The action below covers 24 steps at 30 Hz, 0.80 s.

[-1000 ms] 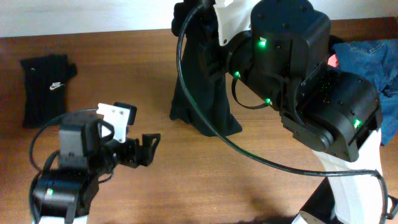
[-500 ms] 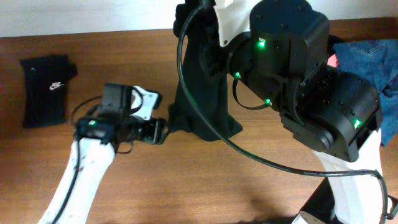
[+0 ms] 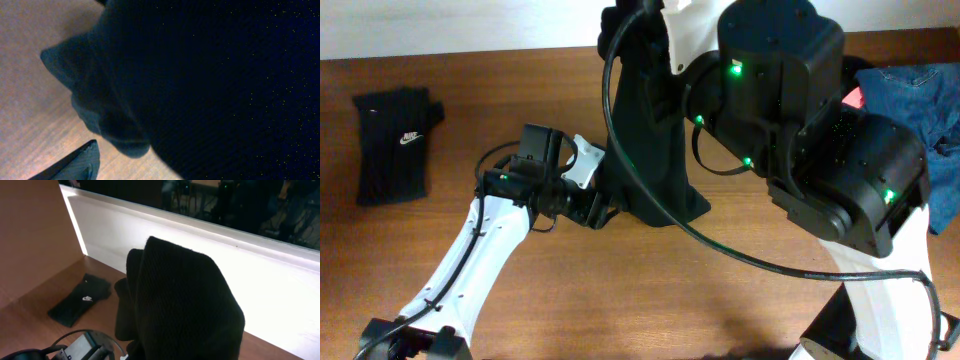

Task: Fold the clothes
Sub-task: 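Reach the left gripper to the hanging garment and grasp its lower edge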

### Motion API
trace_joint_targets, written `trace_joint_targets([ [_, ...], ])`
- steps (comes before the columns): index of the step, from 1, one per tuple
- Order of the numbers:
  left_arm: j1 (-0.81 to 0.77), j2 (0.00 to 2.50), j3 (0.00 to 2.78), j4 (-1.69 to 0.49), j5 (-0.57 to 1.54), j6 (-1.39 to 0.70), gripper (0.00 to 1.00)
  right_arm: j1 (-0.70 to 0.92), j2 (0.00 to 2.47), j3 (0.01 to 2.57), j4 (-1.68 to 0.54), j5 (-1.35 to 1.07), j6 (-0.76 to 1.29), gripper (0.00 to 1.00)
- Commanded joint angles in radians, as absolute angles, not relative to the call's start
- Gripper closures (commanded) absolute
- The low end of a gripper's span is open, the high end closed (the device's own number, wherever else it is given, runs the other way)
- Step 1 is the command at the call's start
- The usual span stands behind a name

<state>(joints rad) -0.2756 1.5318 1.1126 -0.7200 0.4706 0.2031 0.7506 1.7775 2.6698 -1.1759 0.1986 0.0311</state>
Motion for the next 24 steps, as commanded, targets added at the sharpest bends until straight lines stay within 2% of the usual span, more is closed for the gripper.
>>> trace_joint_targets([
  [1, -0.277, 1.541, 1.094, -0.678, 0.463, 0.225, 0.21, 0.751, 1.787, 2.686, -1.164, 0.218, 0.042, 0.96],
  [16, -0.277, 1.557, 0.948, -0.448, 0.420, 0.218, 0.22, 0.751, 1.791, 2.687, -1.143, 0.218, 0.042, 0.96],
  [24, -0.277, 1.557, 0.924, -0.396, 0.418, 0.215, 0.29, 0.751, 1.790, 2.687, -1.134, 0.218, 0.042, 0.96],
])
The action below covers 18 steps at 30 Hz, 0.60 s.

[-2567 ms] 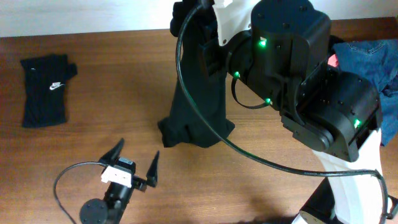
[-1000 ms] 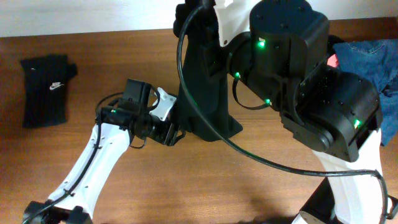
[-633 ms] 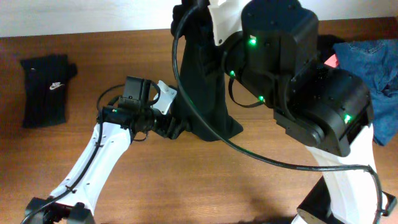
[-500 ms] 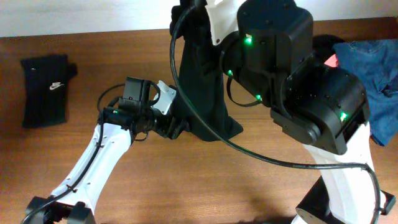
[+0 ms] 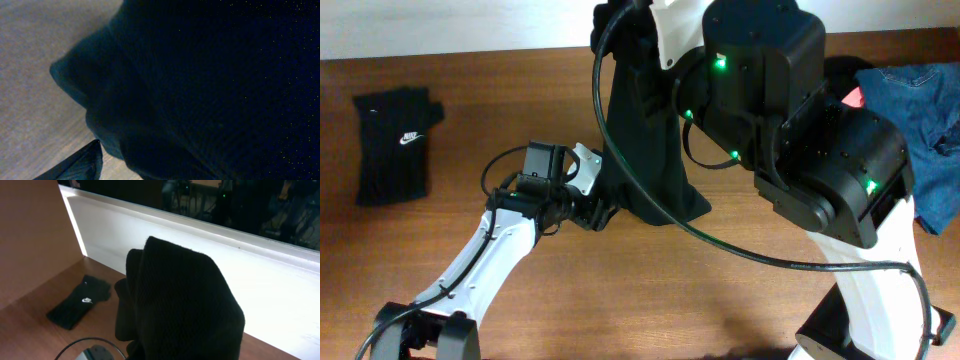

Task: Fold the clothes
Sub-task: 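Reach the left gripper to the hanging garment and grasp its lower edge, then hold with left gripper and pull right gripper rightward to stretch garment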

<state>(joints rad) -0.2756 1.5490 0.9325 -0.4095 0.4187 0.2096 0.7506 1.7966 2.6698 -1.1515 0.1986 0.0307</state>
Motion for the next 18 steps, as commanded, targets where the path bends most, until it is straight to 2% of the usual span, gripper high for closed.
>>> trace_joint_targets([
  [1, -0.277, 1.557, 0.924, -0.389, 0.413, 0.214, 0.30, 0.751, 1.790, 2.687, -1.134, 0.218, 0.042, 0.96],
  [5, -0.277, 1.557, 0.924, -0.378, 0.384, 0.214, 0.39, 0.751, 1.790, 2.687, -1.134, 0.218, 0.042, 0.96],
  [9, -0.277, 1.557, 0.924, -0.377, 0.384, 0.214, 0.39, 0.751, 1.790, 2.687, -1.134, 0.218, 0.042, 0.96],
  [14, -0.277, 1.571, 0.924, -0.366, 0.384, 0.214, 0.57, 0.751, 1.790, 2.687, -1.134, 0.218, 0.042, 0.96],
  [18, -0.277, 1.602, 0.924, -0.355, 0.384, 0.214, 0.63, 0.751, 1.790, 2.687, -1.134, 0.218, 0.042, 0.96],
])
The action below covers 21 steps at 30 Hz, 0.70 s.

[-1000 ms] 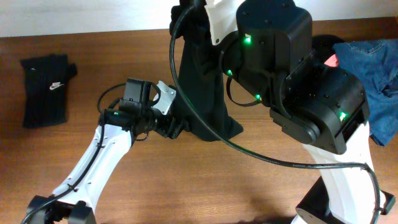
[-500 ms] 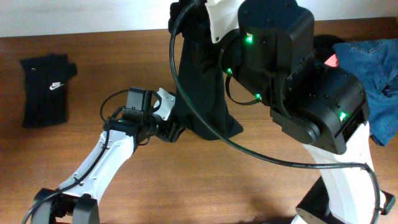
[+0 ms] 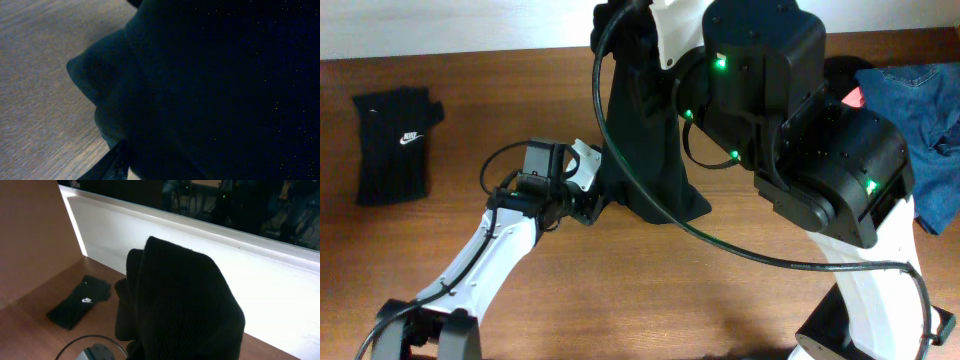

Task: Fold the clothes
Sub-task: 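Hold with left gripper and pull right gripper rightward to stretch garment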

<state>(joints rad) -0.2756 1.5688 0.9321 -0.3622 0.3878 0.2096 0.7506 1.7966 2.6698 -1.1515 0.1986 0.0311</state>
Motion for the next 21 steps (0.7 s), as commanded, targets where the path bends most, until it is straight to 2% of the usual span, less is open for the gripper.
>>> trace_joint_targets([
  [1, -0.277, 1.609, 0.924, -0.352, 0.384, 0.214, 0.68, 0.751, 1.790, 2.687, -1.134, 0.218, 0.042, 0.96],
  [5, -0.277, 1.617, 0.925, -0.339, 0.384, 0.214, 0.95, 0.751, 1.790, 2.687, -1.138, 0.218, 0.042, 0.96],
  [6, -0.277, 1.615, 0.926, -0.336, 0.384, 0.210, 0.99, 0.751, 1.790, 2.687, -1.139, 0.218, 0.042, 0.96],
  [12, -0.276, 1.585, 0.935, -0.318, 0.376, 0.184, 0.99, 0.751, 1.790, 2.687, -1.145, 0.218, 0.042, 0.96],
  [21, -0.259, 1.374, 0.960, -0.353, 0.170, 0.160, 0.99, 0.751, 1.778, 2.687, -1.152, 0.220, 0.042, 0.96],
])
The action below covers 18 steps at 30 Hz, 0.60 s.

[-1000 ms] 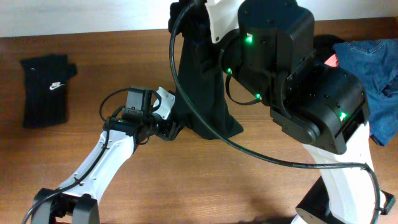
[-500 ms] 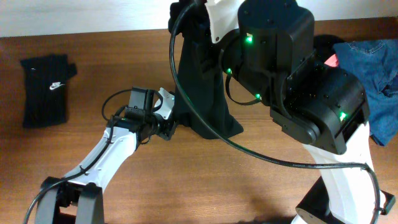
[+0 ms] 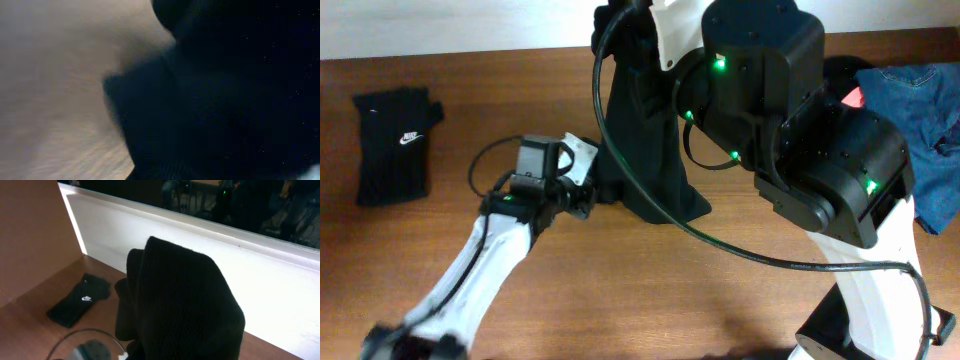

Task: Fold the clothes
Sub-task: 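Hold with left gripper and pull right gripper rightward to stretch garment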

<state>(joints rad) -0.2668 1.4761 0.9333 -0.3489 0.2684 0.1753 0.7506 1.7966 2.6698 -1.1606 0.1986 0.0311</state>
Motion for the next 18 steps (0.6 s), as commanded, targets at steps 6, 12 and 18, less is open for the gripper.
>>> trace_joint_targets([
  [6, -0.259, 1.174, 0.960, -0.360, 0.056, 0.147, 0.99, 0.751, 1.769, 2.687, -1.160, 0.291, 0.044, 0.96],
  [12, -0.259, 1.014, 0.960, -0.363, -0.001, 0.152, 0.99, 0.751, 1.767, 2.687, -1.181, 0.413, 0.088, 0.96],
  [18, -0.259, 0.958, 0.960, -0.380, -0.046, 0.152, 0.99, 0.749, 1.752, 2.687, -1.192, 0.587, 0.110, 0.96],
])
